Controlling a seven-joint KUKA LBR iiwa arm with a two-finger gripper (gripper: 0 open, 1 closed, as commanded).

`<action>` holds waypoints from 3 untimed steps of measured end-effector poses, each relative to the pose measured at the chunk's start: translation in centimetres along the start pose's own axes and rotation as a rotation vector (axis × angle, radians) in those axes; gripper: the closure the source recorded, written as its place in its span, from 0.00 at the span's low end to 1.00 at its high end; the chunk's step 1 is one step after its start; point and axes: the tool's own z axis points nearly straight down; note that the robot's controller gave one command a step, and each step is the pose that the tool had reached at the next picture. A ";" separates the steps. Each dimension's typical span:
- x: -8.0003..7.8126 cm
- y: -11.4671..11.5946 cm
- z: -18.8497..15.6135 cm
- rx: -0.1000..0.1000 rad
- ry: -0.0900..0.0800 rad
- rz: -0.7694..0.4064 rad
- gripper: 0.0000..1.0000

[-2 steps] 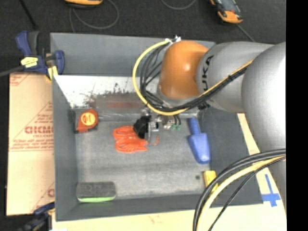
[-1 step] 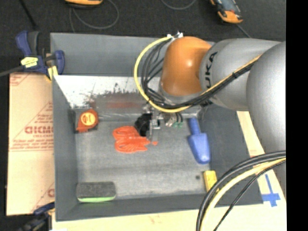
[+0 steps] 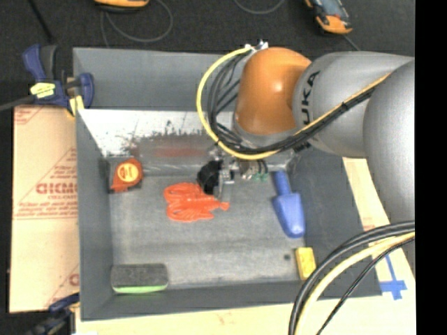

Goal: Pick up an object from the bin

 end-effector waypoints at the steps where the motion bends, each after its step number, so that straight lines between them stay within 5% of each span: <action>1: 0.0 0.0 -0.9 0.000 0.002 0.000 1.00; 3: -0.1 -0.1 -2.3 0.000 0.000 0.000 1.00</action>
Offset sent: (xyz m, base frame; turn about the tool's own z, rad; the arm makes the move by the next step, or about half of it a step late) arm 0.0001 0.0001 0.0178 0.0000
